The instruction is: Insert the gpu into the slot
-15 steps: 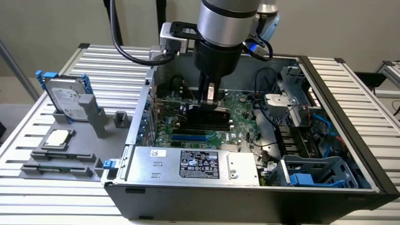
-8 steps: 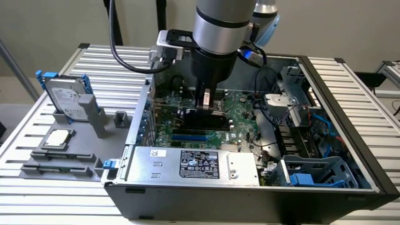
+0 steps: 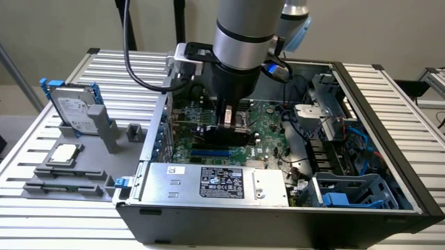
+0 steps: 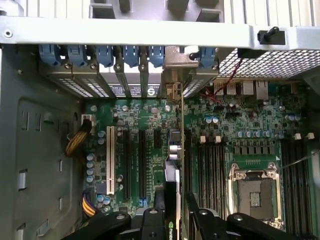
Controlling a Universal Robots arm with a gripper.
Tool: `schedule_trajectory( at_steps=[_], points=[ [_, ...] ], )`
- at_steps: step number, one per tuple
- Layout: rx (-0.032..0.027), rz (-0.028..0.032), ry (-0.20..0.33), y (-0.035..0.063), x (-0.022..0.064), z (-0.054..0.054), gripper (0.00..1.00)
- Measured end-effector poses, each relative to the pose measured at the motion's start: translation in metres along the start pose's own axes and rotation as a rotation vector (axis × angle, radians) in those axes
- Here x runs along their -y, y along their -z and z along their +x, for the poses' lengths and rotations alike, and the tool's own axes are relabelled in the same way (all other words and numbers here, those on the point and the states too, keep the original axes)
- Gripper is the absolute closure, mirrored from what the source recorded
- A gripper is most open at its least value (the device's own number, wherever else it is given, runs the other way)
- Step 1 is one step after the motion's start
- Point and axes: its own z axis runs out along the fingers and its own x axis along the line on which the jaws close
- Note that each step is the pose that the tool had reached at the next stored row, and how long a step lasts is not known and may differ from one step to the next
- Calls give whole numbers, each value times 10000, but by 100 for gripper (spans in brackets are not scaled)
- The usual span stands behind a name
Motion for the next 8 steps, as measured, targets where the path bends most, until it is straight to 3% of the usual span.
schedule_trajectory(
  at_steps=[8],
  points=[
    [2, 63, 11, -104, -1, -13, 74]
  ],
)
